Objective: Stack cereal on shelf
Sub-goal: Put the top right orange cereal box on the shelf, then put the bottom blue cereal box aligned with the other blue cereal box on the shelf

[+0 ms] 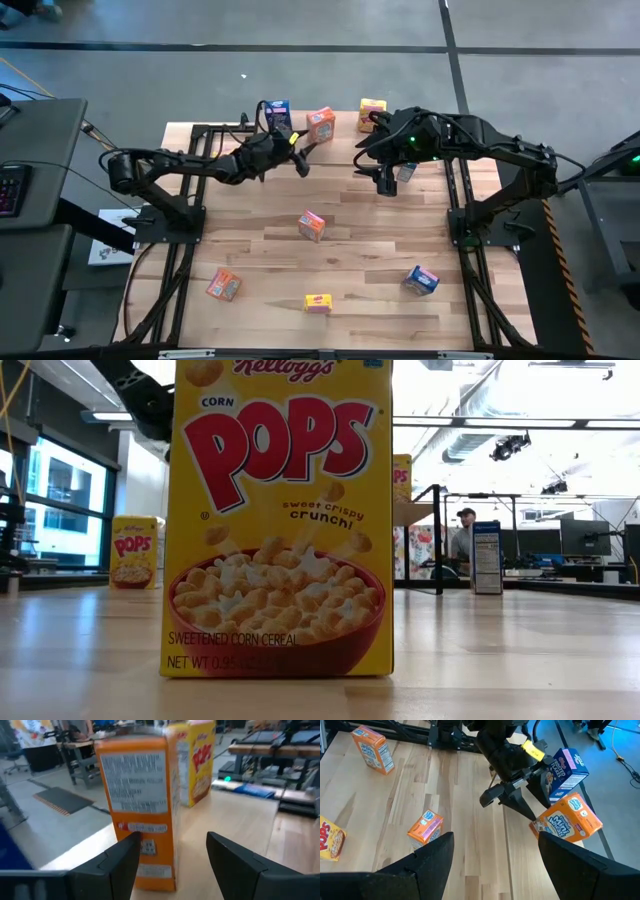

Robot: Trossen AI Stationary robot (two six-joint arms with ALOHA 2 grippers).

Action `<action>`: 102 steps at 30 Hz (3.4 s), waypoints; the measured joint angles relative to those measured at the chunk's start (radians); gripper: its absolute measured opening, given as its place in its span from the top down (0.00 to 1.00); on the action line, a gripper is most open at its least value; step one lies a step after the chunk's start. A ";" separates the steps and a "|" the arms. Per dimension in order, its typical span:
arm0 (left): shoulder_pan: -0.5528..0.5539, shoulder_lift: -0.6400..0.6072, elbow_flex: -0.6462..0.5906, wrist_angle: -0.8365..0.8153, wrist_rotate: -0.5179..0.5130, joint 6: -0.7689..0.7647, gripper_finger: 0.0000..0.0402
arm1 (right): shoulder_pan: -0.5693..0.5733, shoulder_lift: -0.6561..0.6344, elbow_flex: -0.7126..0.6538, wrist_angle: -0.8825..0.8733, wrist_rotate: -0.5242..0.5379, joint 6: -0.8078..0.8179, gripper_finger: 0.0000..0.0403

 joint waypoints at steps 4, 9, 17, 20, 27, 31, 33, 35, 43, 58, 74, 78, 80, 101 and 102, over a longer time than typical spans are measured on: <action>0.000 0.000 0.017 -0.007 0.009 0.000 0.46 | 0.000 0.000 0.000 0.000 0.000 0.000 0.30; 0.005 0.000 0.019 -0.009 -0.023 -0.017 0.46 | 0.000 0.000 0.000 0.000 0.000 0.003 0.30; -0.002 -0.002 0.019 -0.017 -0.034 -0.026 0.46 | 0.000 0.000 0.000 0.000 0.000 0.008 0.30; -0.030 -0.002 0.019 -0.036 -0.110 -0.024 0.46 | 0.000 0.000 0.000 0.000 0.000 0.008 0.30; -0.104 -0.002 0.019 -0.099 -0.173 -0.041 0.46 | 0.000 0.000 0.000 0.000 0.000 0.008 0.30; -0.138 -0.002 0.019 -0.096 -0.168 -0.035 0.46 | 0.000 0.000 0.000 0.000 0.000 0.008 0.30; -0.144 -0.002 0.019 -0.087 -0.147 -0.016 0.46 | 0.000 0.000 0.000 0.000 0.000 0.008 0.30; -0.141 -0.002 0.019 -0.076 -0.116 -0.007 0.46 | 0.000 0.000 0.000 0.000 0.000 0.008 0.30; -0.069 -0.002 0.020 -0.044 -0.001 -0.035 0.46 | 0.000 0.000 0.000 0.000 0.000 0.027 0.30; -0.052 -0.002 0.038 -0.023 0.093 -0.038 0.46 | -0.003 0.000 0.000 0.022 0.000 0.016 0.30; -0.042 0.081 0.083 -0.055 0.070 -0.049 0.46 | -0.002 0.000 0.000 0.035 0.001 0.015 0.30; -0.042 0.100 0.083 -0.042 0.024 -0.042 0.46 | -0.002 0.000 0.000 0.035 0.001 0.015 0.30; -0.038 0.105 0.083 -0.041 0.006 -0.037 0.46 | -0.002 0.000 0.000 0.035 0.001 0.005 0.30; -0.057 0.076 0.082 -0.044 0.016 -0.007 0.46 | -0.002 0.000 0.000 0.034 0.000 0.008 0.30; -0.062 0.065 0.082 -0.058 0.015 -0.007 0.46 | -0.002 0.000 0.000 0.031 0.000 0.009 0.30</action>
